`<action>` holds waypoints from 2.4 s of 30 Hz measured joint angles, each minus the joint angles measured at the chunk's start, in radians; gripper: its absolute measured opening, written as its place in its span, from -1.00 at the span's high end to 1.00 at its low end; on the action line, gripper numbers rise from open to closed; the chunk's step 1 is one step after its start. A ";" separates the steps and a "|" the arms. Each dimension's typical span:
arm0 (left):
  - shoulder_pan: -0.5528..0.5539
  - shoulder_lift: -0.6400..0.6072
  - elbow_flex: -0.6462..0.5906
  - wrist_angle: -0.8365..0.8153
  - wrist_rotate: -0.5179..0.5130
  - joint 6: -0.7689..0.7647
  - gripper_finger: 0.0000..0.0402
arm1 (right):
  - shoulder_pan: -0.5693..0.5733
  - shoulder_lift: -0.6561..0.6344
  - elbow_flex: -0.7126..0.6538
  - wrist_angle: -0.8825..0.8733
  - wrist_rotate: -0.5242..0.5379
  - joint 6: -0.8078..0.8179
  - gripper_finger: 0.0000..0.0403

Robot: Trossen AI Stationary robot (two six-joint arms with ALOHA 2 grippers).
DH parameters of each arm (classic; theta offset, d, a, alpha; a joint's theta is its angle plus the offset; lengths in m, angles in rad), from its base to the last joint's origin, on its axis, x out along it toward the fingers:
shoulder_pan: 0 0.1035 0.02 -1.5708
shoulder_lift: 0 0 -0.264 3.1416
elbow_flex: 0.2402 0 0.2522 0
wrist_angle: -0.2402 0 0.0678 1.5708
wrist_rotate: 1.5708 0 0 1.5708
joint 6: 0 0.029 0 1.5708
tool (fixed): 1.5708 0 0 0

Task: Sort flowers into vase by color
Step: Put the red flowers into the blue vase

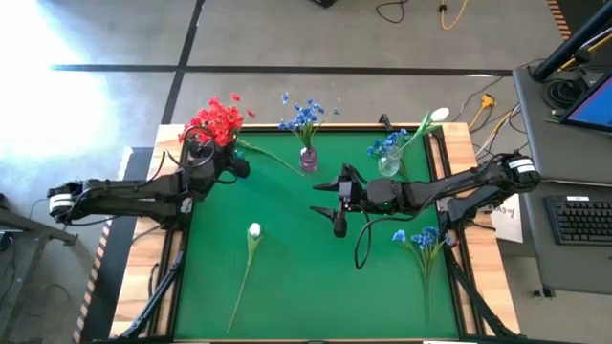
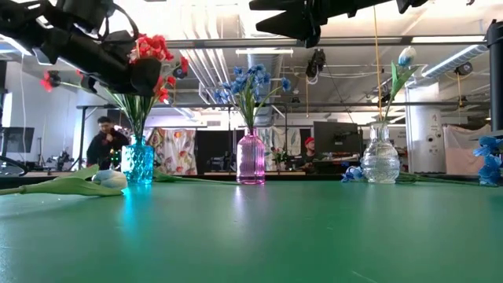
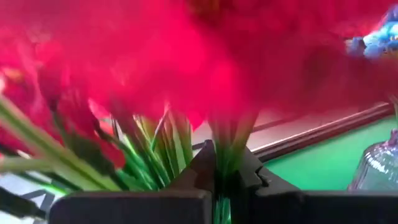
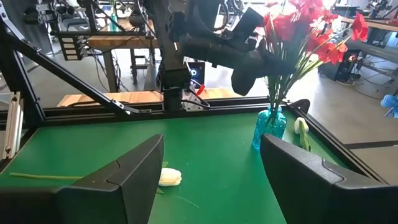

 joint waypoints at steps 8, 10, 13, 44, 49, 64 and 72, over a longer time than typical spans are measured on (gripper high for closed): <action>0.000 -0.006 -0.007 0.006 0.000 -0.005 1.00 | 0.000 0.000 0.000 0.000 0.000 0.000 -0.29; 0.000 -0.006 0.000 0.007 0.001 -0.004 0.99 | 0.000 0.000 0.000 0.000 0.000 0.000 -0.29; 0.000 -0.006 0.004 0.006 0.002 -0.003 0.91 | 0.000 0.000 0.000 0.000 0.000 0.000 -0.29; -0.005 0.001 0.305 -0.376 0.218 -0.016 0.03 | 0.000 0.000 0.000 0.000 0.000 0.000 -0.29; -0.005 0.001 0.277 -0.381 0.246 -0.075 -0.14 | 0.000 0.000 0.000 0.000 0.000 -0.005 -0.29; -0.010 0.003 0.382 -0.595 0.306 -0.238 -0.76 | 0.000 0.000 0.000 0.000 0.000 -0.001 -0.29; -0.010 0.003 0.458 -0.787 0.422 -0.346 -0.77 | 0.000 0.000 0.000 0.000 -0.001 0.000 -0.29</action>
